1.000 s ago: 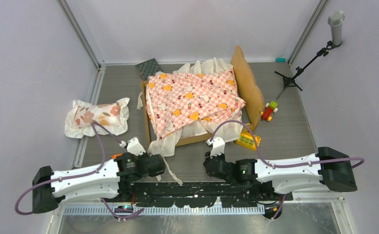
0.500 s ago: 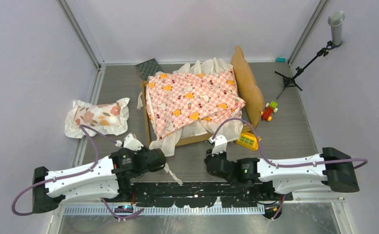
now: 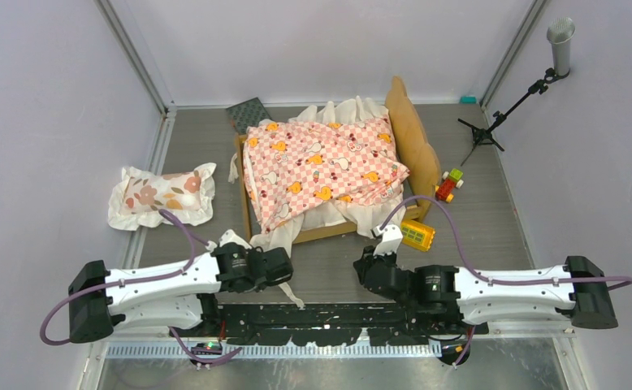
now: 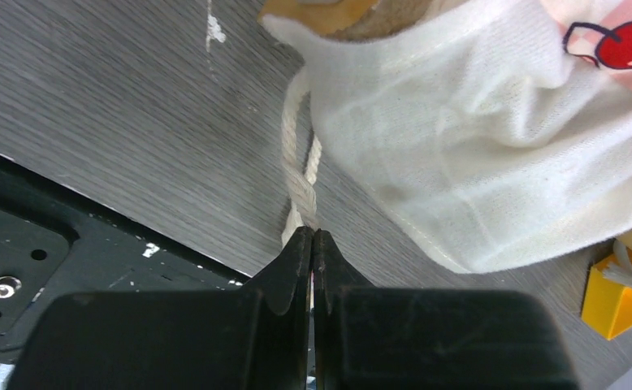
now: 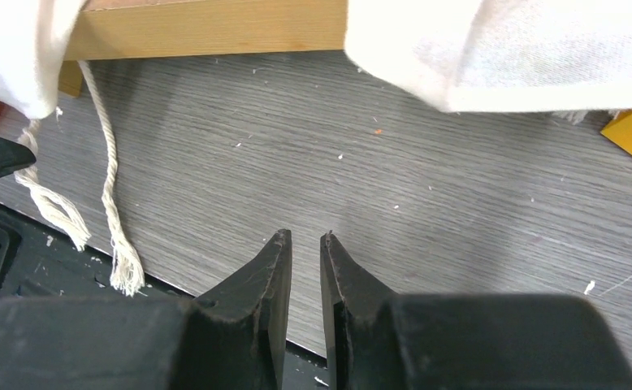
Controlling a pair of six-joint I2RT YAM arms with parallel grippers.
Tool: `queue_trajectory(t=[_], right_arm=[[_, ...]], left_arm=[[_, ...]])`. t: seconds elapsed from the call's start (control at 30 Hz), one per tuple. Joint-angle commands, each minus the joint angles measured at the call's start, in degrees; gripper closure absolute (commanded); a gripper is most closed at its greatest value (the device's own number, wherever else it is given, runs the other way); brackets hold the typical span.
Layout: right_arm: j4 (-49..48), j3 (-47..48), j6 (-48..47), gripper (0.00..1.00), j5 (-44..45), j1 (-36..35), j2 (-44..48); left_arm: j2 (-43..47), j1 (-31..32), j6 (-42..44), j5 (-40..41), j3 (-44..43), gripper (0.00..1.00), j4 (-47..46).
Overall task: Set up the pet bed
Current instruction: Tie the ropes to the bed frame.
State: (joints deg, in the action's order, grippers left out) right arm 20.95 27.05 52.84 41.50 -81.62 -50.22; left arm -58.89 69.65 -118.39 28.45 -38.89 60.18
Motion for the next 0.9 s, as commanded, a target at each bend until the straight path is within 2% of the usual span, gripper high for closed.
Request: queue_trajectory(t=[0.0, 0.37, 0.63, 0.7, 0.87], right_arm=[[2.2, -0.8, 3.5, 0.75, 2.7, 0.1, 2.6], [6.8, -0.9, 5.5, 0.75, 1.7, 0.0, 6.1], [9.0, -1.3, 7.2, 0.75, 1.2, 0.0, 8.3], [9.1, -1.3, 7.5, 0.75, 1.0, 0.0, 8.5], [8.9, -1.4, 7.5, 0.75, 0.7, 0.0, 7.8]], left_arm=[[0.2, 0.2, -14.4, 0.9, 0.4, 1.0, -3.5], [-3.4, 0.1, -18.3, 0.6, 2.2, 1.0, -10.6], [-3.8, 0.2, -20.2, 3.2, 4.5, 1.0, -17.0], [-4.1, 0.2, -20.1, 3.9, 4.8, 0.91, -18.5], [-3.9, 0.1, -15.5, 6.0, 4.7, 0.56, -20.9]])
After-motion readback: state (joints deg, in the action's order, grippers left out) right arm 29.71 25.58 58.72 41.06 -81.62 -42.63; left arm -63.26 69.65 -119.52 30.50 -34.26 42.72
